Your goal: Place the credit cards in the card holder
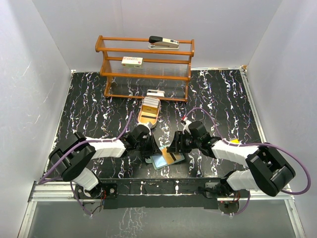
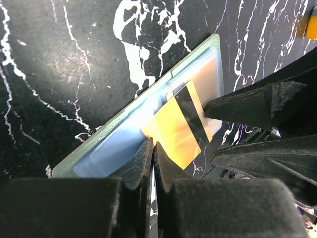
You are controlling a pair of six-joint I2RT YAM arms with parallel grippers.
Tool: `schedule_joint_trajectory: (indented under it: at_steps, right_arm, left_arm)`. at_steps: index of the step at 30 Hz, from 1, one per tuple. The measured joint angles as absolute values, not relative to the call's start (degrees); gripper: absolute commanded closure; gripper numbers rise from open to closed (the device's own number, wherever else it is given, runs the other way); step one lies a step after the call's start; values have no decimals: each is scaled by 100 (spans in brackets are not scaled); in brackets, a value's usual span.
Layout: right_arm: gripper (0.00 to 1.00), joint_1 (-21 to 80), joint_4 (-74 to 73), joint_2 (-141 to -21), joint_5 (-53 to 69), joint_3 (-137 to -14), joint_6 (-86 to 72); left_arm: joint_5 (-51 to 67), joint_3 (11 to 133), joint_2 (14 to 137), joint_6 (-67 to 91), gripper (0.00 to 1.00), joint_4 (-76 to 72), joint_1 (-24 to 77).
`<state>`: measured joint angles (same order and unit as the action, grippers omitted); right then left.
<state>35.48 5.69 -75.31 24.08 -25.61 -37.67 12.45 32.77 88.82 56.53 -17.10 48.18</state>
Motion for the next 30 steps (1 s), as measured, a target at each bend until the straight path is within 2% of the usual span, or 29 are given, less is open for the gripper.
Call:
schedule_joint_trajectory:
  at_steps: [11, 23, 25, 30]
  right_arm:
    - [55, 3562, -521, -7179, 1940, -2757, -3721]
    - [55, 3837, -534, -7288, 1859, -2834, -3787]
    - [60, 3850, -484, -7297, 1892, -2832, -3828]
    - [81, 3852, -344, -7312, 1907, -2757, -3935]
  left_arm:
    - [1197, 3186, 8770, 5686, 100, -1682, 4821]
    - [1293, 3181, 8908, 5765, 100, -1892, 4821]
    - [1299, 3181, 8927, 5771, 100, -1927, 4823]
    - [1297, 3177, 8930, 5791, 100, -1933, 4823]
